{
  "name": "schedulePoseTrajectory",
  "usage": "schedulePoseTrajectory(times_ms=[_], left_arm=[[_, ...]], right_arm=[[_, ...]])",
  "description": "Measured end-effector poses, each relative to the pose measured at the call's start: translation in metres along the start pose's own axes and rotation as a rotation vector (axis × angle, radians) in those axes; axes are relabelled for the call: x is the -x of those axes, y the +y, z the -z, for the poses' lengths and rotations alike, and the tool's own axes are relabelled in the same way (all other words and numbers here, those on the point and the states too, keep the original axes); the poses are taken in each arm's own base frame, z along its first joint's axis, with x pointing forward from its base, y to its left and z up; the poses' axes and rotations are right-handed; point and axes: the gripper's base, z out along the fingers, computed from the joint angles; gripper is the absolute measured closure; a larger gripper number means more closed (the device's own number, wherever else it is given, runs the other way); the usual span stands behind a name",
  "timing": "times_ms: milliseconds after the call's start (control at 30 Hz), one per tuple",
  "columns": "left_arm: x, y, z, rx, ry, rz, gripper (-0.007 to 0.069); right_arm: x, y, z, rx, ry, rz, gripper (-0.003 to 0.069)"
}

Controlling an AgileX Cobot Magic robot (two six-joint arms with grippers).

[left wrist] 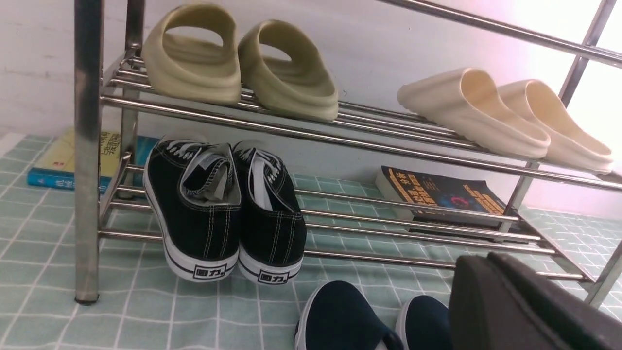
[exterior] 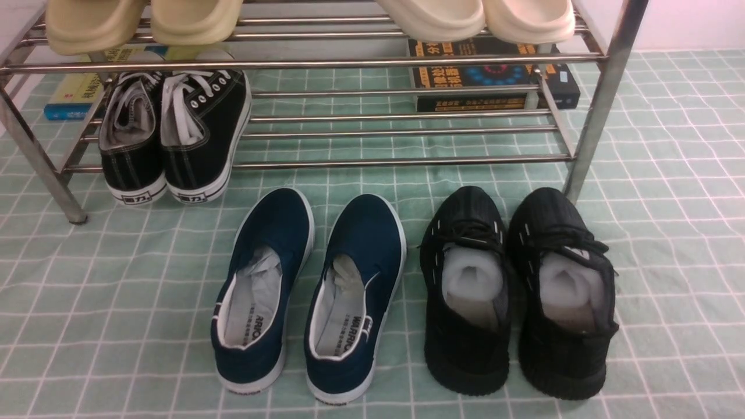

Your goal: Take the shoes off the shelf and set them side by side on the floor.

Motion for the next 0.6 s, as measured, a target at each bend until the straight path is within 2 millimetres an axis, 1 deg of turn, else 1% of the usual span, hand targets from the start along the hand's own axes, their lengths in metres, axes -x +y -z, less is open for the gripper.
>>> schedulePoseTrajectory(times_ms=[167, 333, 367, 467, 500, 600], left_arm=[[-0.018, 0.004, -0.005, 0.011, 0.047, -0.003, 0.0610], [-0.026, 0.006, -0.007, 0.018, 0.076, -0.003, 0.0606], [-0.030, 0.007, -0.007, 0.021, 0.089, -0.005, 0.0606], [-0.048, 0.012, -0.010, 0.048, 0.138, -0.019, 0.0605], [-0.048, 0.012, -0.010, 0.048, 0.138, -0.019, 0.0605], [-0.077, 0.024, -0.012, 0.159, 0.208, -0.020, 0.0602]], right_arm=[[0.000, 0.000, 0.000, 0.000, 0.001, 0.001, 0.0577], [0.000, 0.000, 0.000, -0.001, 0.001, 0.002, 0.0571], [0.000, 0.000, 0.000, -0.001, 0.001, 0.002, 0.0568], [0.000, 0.000, 0.000, -0.001, 0.001, 0.002, 0.0567], [0.000, 0.000, 0.000, -0.001, 0.001, 0.002, 0.0566], [0.000, 0.000, 0.000, -0.001, 0.001, 0.002, 0.0565]])
